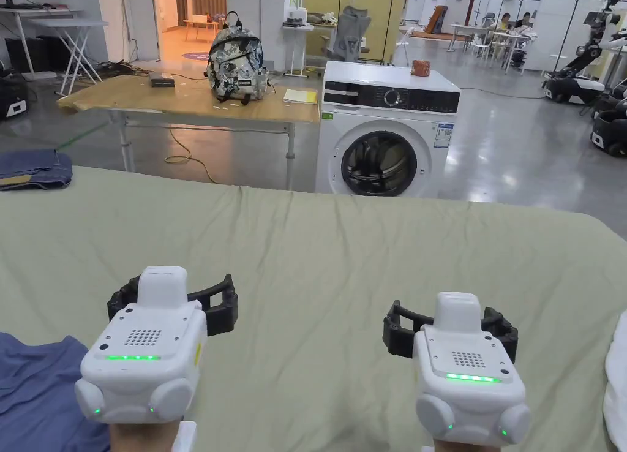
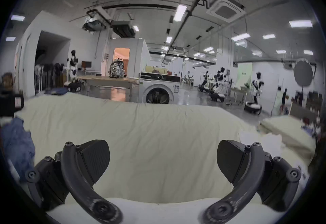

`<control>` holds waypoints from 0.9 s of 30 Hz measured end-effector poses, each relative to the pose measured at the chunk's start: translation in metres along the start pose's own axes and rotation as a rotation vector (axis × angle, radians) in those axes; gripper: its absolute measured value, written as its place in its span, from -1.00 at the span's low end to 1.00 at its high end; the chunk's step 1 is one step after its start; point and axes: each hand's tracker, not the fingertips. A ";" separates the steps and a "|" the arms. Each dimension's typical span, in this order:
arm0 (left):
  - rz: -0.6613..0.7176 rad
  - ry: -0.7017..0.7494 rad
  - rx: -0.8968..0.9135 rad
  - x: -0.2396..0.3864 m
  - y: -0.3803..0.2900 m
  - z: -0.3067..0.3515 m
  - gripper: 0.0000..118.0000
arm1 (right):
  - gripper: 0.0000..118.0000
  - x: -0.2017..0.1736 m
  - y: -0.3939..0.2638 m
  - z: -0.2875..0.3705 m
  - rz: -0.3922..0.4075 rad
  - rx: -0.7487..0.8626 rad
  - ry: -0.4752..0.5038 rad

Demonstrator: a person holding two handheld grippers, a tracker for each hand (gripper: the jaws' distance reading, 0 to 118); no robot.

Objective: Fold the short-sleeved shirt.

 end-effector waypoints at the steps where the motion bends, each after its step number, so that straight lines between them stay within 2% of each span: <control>1: 0.096 -0.022 -0.008 -0.006 0.001 0.000 0.81 | 1.00 0.006 0.002 0.001 -0.083 -0.002 0.018; 2: 0.190 -0.040 -0.011 -0.013 0.001 0.000 0.81 | 1.00 0.011 0.005 0.001 -0.174 -0.012 0.032; 4: 0.359 -0.055 -0.023 -0.024 0.000 -0.002 0.81 | 1.00 0.021 0.013 0.002 -0.310 -0.031 0.042; 6: 0.472 -0.050 -0.010 -0.034 0.001 -0.003 0.81 | 1.00 0.029 0.016 0.002 -0.426 -0.028 0.048; 8: 0.509 -0.039 0.011 -0.036 0.003 -0.001 0.81 | 1.00 0.034 0.019 0.002 -0.514 -0.006 0.069; 10: 0.421 -0.042 0.019 -0.027 0.009 0.002 0.81 | 1.00 0.035 0.023 0.002 -0.541 0.035 0.115; 12: 0.184 -0.057 0.025 -0.010 0.015 0.003 0.81 | 1.00 0.025 0.030 0.000 -0.377 0.047 0.132; 14: -0.190 0.002 0.032 0.015 0.016 0.004 0.81 | 1.00 0.007 0.036 0.003 -0.020 0.111 0.133; 16: -0.618 0.043 0.088 0.038 0.009 0.008 0.81 | 1.00 -0.018 0.033 0.010 0.463 0.210 0.044; 18: -0.942 0.069 0.157 0.049 -0.003 0.011 0.81 | 1.00 -0.031 0.019 0.010 0.856 0.300 -0.028; 19: -1.087 0.094 0.185 0.052 -0.008 0.011 0.80 | 1.00 -0.034 0.011 0.014 1.037 0.365 -0.052; 21: -1.284 0.112 0.229 0.056 -0.014 0.018 0.80 | 1.00 -0.036 -0.001 0.019 1.304 0.473 -0.077; 23: -1.400 0.125 0.252 0.058 -0.018 0.019 0.80 | 1.00 -0.034 -0.011 0.018 1.443 0.514 -0.103; 24: -1.422 0.123 0.258 0.060 -0.018 0.020 0.80 | 1.00 -0.035 -0.013 0.019 1.455 0.519 -0.096; 25: -1.419 0.116 0.261 0.062 -0.012 0.028 0.80 | 1.00 -0.037 -0.012 0.022 1.423 0.505 -0.084; 26: -1.382 0.108 0.250 0.063 -0.010 0.030 0.80 | 1.00 -0.039 -0.009 0.024 1.348 0.481 -0.065; 27: -1.300 0.088 0.225 0.065 -0.006 0.032 0.80 | 1.00 -0.036 -0.002 0.025 1.234 0.437 -0.041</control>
